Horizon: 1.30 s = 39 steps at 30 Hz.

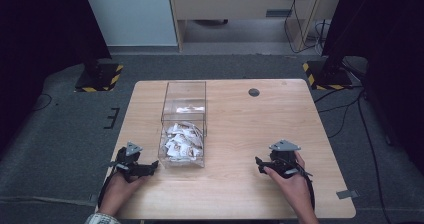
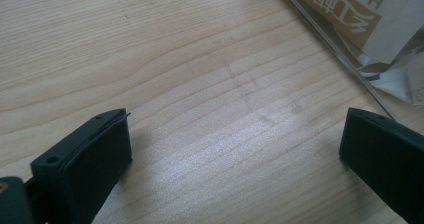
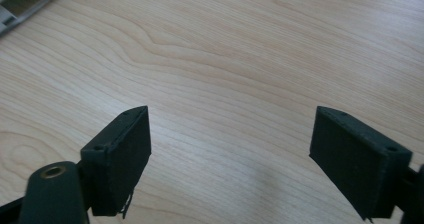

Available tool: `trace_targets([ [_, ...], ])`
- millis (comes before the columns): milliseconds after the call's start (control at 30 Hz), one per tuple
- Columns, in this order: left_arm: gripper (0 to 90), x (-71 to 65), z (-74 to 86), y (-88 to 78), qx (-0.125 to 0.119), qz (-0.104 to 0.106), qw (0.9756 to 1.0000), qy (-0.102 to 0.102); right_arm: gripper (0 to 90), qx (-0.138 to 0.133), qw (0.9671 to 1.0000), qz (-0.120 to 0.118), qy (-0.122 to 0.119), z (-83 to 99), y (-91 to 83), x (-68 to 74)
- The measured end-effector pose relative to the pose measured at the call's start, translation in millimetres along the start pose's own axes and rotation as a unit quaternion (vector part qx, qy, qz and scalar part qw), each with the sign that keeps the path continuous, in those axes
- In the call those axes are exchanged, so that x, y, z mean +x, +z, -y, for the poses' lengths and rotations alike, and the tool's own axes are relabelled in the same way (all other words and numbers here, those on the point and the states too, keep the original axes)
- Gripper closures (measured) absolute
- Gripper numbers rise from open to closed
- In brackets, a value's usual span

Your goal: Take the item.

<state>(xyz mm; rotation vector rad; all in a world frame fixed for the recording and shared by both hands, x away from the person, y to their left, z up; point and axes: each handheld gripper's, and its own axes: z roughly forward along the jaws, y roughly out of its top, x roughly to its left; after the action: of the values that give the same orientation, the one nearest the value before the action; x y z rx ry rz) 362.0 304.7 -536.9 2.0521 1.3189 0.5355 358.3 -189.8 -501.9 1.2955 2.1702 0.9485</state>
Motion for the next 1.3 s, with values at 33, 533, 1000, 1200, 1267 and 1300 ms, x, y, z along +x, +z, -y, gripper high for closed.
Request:
trace_targets([
  [33,0.0,0.0,0.0,0.0,0.000,0.000,1.0000,0.000,18.8,-0.001,1.0000,-0.004,-0.003,-0.7,-0.6,0.9],
  [533,0.0,0.0,0.0,0.0,0.000,0.000,1.0000,0.000,33.0,0.007,0.9997,-0.021,-0.011,-6.8,1.8,14.6],
  [1000,0.0,0.0,0.0,0.0,0.000,0.000,1.0000,0.000,40.2,0.022,0.9984,-0.033,-0.040,-36.7,8.1,29.8],
  [1200,0.0,0.0,0.0,0.1,0.000,0.000,1.0000,0.000,42.4,0.021,0.9975,-0.044,-0.051,-51.8,7.4,37.9],
  [1267,0.0,0.0,-0.1,0.1,0.000,0.000,1.0000,0.000,42.9,0.020,0.9973,-0.046,-0.053,-56.3,6.6,39.1],
  [1300,0.0,0.1,-0.1,0.1,0.000,0.000,1.0000,0.000,43.1,0.020,0.9972,-0.046,-0.055,-58.5,6.1,39.5],
])
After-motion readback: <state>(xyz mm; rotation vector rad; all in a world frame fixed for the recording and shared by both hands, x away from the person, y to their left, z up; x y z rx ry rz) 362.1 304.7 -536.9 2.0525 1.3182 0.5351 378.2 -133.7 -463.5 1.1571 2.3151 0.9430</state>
